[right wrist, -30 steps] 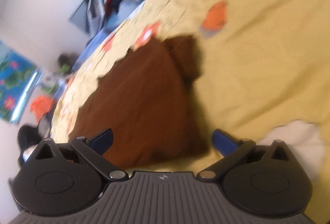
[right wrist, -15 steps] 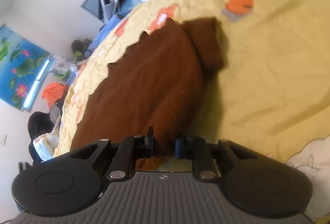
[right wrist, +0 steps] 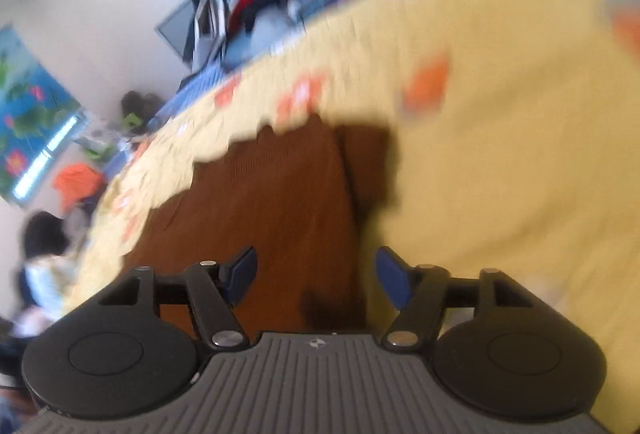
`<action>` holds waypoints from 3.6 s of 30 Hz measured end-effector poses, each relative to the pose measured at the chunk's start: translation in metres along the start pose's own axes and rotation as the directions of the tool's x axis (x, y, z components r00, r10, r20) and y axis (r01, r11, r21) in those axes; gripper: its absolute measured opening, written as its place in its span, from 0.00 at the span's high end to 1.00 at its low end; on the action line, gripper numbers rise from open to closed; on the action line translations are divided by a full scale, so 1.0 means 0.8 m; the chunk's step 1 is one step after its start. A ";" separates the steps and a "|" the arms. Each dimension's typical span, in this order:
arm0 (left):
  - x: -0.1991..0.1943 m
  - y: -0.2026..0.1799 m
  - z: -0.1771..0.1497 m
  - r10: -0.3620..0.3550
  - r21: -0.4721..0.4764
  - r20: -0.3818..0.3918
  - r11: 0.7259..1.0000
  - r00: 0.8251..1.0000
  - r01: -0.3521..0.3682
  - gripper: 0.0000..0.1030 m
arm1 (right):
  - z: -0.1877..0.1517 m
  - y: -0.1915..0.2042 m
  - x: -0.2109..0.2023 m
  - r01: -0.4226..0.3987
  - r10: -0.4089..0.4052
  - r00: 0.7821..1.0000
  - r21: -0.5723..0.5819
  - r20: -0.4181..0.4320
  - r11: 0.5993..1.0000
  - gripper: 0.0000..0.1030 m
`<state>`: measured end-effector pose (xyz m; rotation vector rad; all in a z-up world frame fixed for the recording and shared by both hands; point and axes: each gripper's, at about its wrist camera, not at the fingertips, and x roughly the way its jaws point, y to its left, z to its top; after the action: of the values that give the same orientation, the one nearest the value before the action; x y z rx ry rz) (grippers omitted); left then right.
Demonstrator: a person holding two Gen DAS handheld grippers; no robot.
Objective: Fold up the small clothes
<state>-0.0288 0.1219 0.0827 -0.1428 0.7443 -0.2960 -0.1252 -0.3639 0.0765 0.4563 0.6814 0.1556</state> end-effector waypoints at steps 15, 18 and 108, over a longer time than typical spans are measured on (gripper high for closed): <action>0.109 -0.113 -0.058 0.014 0.438 -0.082 0.899 0.997 0.023 0.22 | -0.074 0.104 0.106 0.039 -0.116 0.988 -0.560 -0.103 0.828 0.33; 0.100 -0.120 -0.040 0.018 0.436 -0.083 0.900 0.996 0.020 0.23 | -0.066 0.104 0.104 0.023 -0.108 0.987 -0.554 -0.122 0.832 0.28; 0.048 0.046 -0.070 -0.140 -0.541 -0.061 0.837 0.988 0.085 0.00 | -0.086 0.066 0.107 0.116 -0.122 0.992 -0.503 0.021 0.856 0.00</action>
<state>-0.0323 0.1431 0.0090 -0.7153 0.9060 -0.1990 -0.1028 -0.2683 0.0046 -0.0934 0.6488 0.2123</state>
